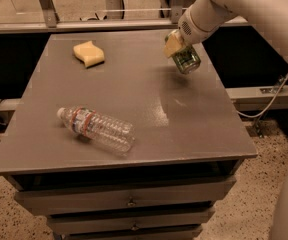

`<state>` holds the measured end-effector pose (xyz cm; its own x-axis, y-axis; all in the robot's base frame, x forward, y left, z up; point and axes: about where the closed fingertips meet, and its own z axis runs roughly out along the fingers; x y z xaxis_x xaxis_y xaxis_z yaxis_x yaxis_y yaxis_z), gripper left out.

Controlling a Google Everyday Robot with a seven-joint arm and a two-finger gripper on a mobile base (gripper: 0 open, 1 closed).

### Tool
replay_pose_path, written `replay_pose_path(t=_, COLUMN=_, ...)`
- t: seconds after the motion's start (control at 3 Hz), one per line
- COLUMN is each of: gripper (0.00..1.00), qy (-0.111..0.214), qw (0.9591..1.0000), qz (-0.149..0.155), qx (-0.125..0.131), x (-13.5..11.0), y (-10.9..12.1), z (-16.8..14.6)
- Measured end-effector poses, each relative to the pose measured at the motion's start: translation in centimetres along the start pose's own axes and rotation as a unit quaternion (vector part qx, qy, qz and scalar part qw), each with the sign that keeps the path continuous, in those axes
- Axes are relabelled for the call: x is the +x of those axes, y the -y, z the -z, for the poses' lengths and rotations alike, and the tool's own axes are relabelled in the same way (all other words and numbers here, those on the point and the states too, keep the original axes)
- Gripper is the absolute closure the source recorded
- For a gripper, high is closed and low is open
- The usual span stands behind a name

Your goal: Place green can upright

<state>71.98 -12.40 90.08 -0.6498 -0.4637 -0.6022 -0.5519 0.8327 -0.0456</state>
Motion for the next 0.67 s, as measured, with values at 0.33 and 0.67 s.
replay_pose_path(t=0.33, gripper=1.00, qy=0.150, qw=0.9860, qz=0.011, qx=-0.072, x=-1.7, y=-0.3, z=1.6)
replay_pose_path(t=0.67, gripper=1.00, qy=0.243, qw=0.9635, qz=0.015, qx=-0.112, x=-2.0, y=-0.2, z=3.7)
